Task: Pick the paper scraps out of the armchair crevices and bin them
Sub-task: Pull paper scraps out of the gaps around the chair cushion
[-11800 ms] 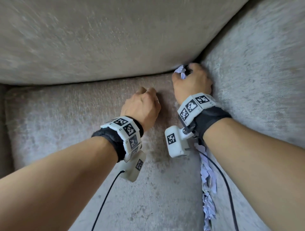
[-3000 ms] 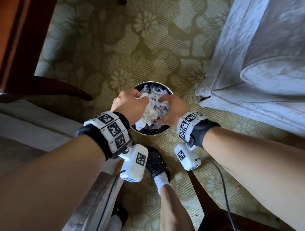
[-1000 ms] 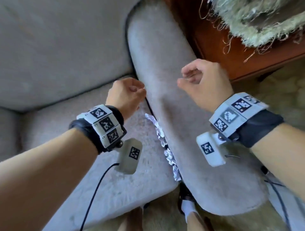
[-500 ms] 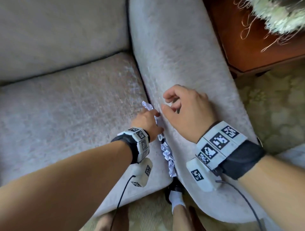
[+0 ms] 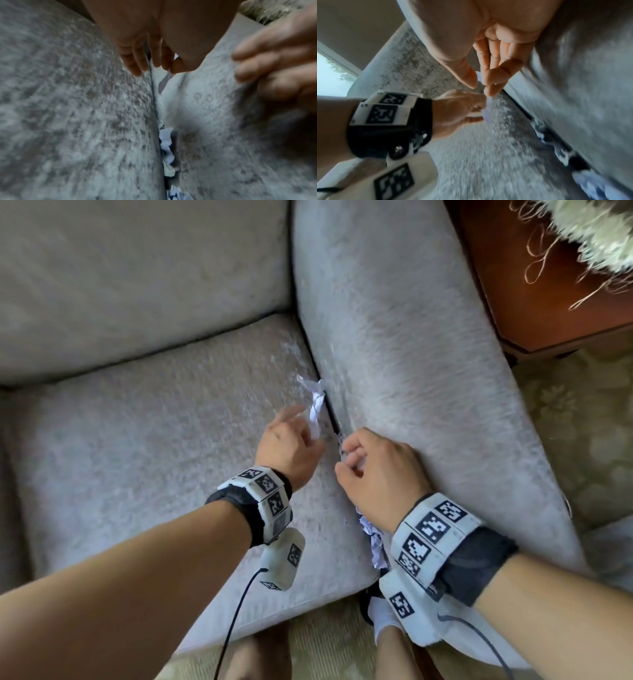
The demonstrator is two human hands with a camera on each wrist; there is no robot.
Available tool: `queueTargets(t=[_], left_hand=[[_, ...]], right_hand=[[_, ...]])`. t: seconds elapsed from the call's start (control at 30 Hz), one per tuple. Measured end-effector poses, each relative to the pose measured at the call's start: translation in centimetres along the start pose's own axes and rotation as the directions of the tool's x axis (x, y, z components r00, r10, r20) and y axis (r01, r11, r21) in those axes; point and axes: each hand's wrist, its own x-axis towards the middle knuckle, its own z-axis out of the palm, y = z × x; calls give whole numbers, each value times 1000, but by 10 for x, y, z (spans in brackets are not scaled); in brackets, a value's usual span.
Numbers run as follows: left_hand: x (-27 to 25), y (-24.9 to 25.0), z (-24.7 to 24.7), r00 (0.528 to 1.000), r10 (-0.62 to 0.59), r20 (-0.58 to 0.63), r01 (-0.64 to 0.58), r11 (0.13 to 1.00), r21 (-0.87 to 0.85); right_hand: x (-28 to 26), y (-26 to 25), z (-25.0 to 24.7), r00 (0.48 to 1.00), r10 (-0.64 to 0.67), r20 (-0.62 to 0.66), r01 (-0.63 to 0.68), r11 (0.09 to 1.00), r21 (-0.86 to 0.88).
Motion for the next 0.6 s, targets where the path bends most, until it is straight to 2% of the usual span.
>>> queueTargets(t=[0.07,0.13,0.3,0.4,0.5,0.6], left_hand=[[-1,-9,-14,998,67,-6,-67,998,-8],[-4,-16,-24,997,64,31,-64,998,-6],[-12,-24,-29,998,-47,-35,46,998,-41],[-16,-32,-26,997,-78,3,77,986,-148],[-21,-37,-19,994,-98,49,105,980,-168],[-23,-40,-16,996,-57,62,66,985,-162]], right_hand=[[1,6,18,992,87,94,-85,996,-29],[4,9,38,975,161,156,-148,984,-95],[18,12,68,909,405,94,-409,912,22],[30,18,83,899,436,47,-438,898,45],[40,23,96,890,456,2,-454,887,82],[52,25,105,876,482,-19,-478,873,99]])
